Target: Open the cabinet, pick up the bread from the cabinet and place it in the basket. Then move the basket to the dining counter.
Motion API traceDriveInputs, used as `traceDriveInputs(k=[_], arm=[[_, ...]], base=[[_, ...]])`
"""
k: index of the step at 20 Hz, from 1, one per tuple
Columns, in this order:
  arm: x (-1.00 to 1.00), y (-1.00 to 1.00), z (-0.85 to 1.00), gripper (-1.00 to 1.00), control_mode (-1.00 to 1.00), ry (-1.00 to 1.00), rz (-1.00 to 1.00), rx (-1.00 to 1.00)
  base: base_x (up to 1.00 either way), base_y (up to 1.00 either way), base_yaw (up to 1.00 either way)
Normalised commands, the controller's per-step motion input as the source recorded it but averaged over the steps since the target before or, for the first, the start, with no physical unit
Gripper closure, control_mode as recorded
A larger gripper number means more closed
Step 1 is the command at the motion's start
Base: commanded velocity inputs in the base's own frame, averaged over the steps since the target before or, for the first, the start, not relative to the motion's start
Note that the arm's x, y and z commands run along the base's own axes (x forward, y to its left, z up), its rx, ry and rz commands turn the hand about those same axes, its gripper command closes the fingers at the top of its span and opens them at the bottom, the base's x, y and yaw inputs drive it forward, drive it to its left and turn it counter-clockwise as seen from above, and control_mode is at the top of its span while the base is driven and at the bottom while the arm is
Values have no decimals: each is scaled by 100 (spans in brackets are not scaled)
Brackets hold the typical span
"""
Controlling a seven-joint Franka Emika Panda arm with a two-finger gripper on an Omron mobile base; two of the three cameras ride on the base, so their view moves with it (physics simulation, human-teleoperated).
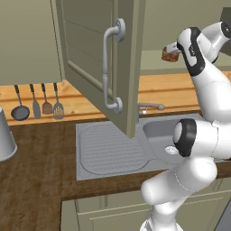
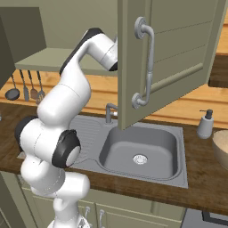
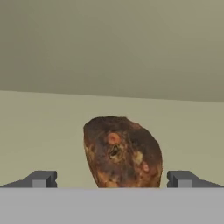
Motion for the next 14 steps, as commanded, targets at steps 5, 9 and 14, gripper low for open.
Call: traceDriveInputs(k=[5,9,14], arm=[[24,0,-9,-100,-100,3,0,0],[16,0,-15,-100,-100,1,0,0],[12,0,-17,-100,-100,0,1,0]], base=[[0,0,0],[0,0,0],[0,0,0]])
